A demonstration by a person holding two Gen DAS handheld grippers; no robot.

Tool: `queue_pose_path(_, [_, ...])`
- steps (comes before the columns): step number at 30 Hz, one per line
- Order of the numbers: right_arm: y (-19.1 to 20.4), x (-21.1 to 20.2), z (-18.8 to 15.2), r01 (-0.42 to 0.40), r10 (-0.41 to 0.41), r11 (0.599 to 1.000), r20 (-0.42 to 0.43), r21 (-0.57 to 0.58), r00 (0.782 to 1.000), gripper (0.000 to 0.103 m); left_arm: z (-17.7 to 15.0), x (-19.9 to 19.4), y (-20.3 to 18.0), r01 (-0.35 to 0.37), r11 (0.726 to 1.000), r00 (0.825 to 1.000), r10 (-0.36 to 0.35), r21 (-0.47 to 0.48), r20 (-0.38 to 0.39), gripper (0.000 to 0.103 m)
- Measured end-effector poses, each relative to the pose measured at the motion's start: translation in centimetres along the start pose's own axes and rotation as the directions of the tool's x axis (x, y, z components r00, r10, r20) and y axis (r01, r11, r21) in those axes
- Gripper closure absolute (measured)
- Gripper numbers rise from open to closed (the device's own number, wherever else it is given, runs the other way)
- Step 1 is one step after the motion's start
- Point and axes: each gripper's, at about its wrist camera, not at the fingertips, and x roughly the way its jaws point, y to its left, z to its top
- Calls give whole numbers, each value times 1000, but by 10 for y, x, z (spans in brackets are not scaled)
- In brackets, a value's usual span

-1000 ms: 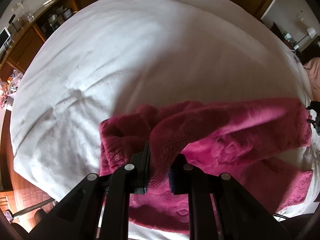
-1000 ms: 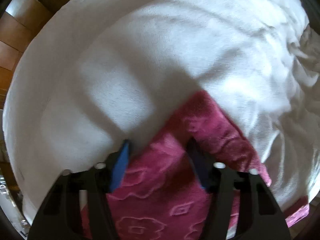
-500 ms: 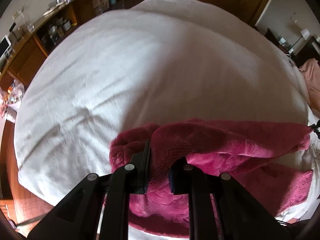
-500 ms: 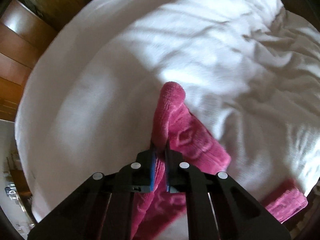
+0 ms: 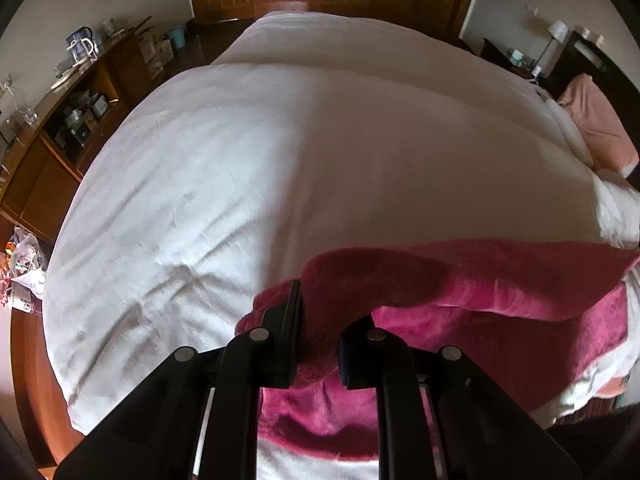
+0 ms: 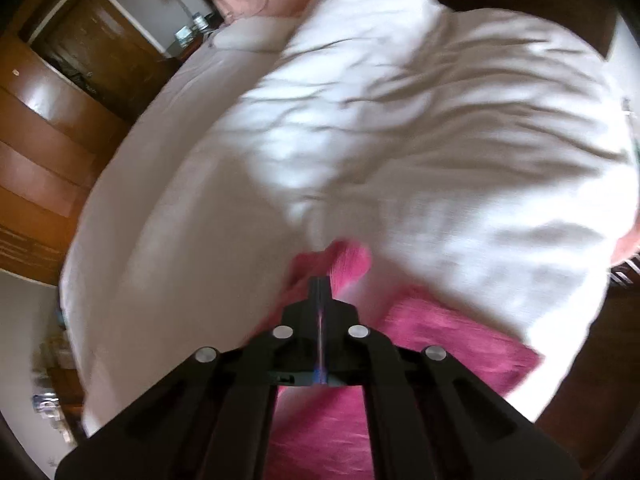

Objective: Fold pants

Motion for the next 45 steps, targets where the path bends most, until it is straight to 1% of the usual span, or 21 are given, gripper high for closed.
queue_pose_path(2, [-25, -7, -9, 17, -17, 1000, 16, 7, 1000, 103, -13, -4, 0, 13, 1000, 1000, -13, 7, -16, 89])
queue_pose_path(3, [-41, -8, -17, 8, -8, 1000, 7, 19, 1000, 103, -22, -5, -2, 12, 1000, 1000, -11, 15, -27, 89])
queue_pose_path(5, [-61, 7, -25, -35, 36, 998, -36, 44, 999, 103, -37, -6, -3, 0, 1000, 999, 1, 16, -47, 89])
queue_pose_path(7, [-83, 22, -37, -52, 59, 993, -70, 104, 996, 102, -45, -6, -2, -8, 1000, 998, 8, -1, -56, 89])
queue_pose_path(9, [-96, 30, -48, -80, 95, 986, -99, 149, 991, 98, -51, -7, -1, -16, 1000, 998, 15, -18, -62, 89])
queue_pose_path(11, [-105, 45, -57, -99, 125, 977, -131, 190, 983, 70, -54, -7, -3, -23, 999, 998, 22, -22, -67, 89])
queue_pose_path(13, [-108, 56, -63, -138, 171, 966, -138, 220, 976, 61, -53, -8, -6, -37, 999, 997, 36, -15, -70, 89])
queue_pose_path(15, [-106, 70, -63, -156, 188, 963, -136, 220, 973, 61, -50, -10, -9, -49, 999, 996, 48, -9, -71, 89])
queue_pose_path(18, [-101, 87, -60, -158, 187, 968, -138, 197, 973, 61, -44, -14, -15, -67, 998, 996, 66, -1, -66, 89])
queue_pose_path(20, [-97, 101, -58, -175, 204, 965, -142, 194, 968, 61, -41, -18, -19, -79, 997, 995, 79, 11, -64, 89])
queue_pose_path(24, [-90, 113, -60, -195, 222, 966, -152, 173, 963, 61, -38, -21, -23, -96, 995, 993, 97, 17, -66, 89])
queue_pose_path(25, [-88, 113, -60, -191, 215, 969, -156, 155, 964, 63, -37, -21, -24, -100, 995, 993, 101, 17, -67, 89])
queue_pose_path(27, [-81, 114, -59, -180, 198, 977, -168, 115, 966, 81, -36, -21, -26, -103, 995, 992, 104, 14, -66, 89])
queue_pose_path(28, [-77, 113, -58, -160, 173, 983, -177, 86, 969, 93, -35, -20, -28, -105, 994, 992, 106, 14, -65, 89])
queue_pose_path(31, [-66, 98, -53, -137, 138, 990, -156, 20, 978, 96, -34, -19, -31, -105, 994, 992, 106, 19, -62, 89])
queue_pose_path(36, [-48, 59, -34, -190, 189, 982, -78, -11, 979, 97, -33, -18, -30, -99, 995, 993, 100, 25, -60, 89])
queue_pose_path(40, [-37, 21, -17, -227, 227, 973, 0, -35, 974, 97, -43, -20, -31, -72, 996, 994, 76, 55, -77, 89])
queue_pose_path(42, [-42, 5, -15, -218, 220, 975, 26, -47, 975, 97, -54, -21, -33, -56, 995, 993, 64, 87, -94, 89])
queue_pose_path(45, [-69, -14, -18, -191, 192, 981, 47, -10, 980, 97, -74, -17, -32, -48, 992, 989, 64, 117, -135, 89])
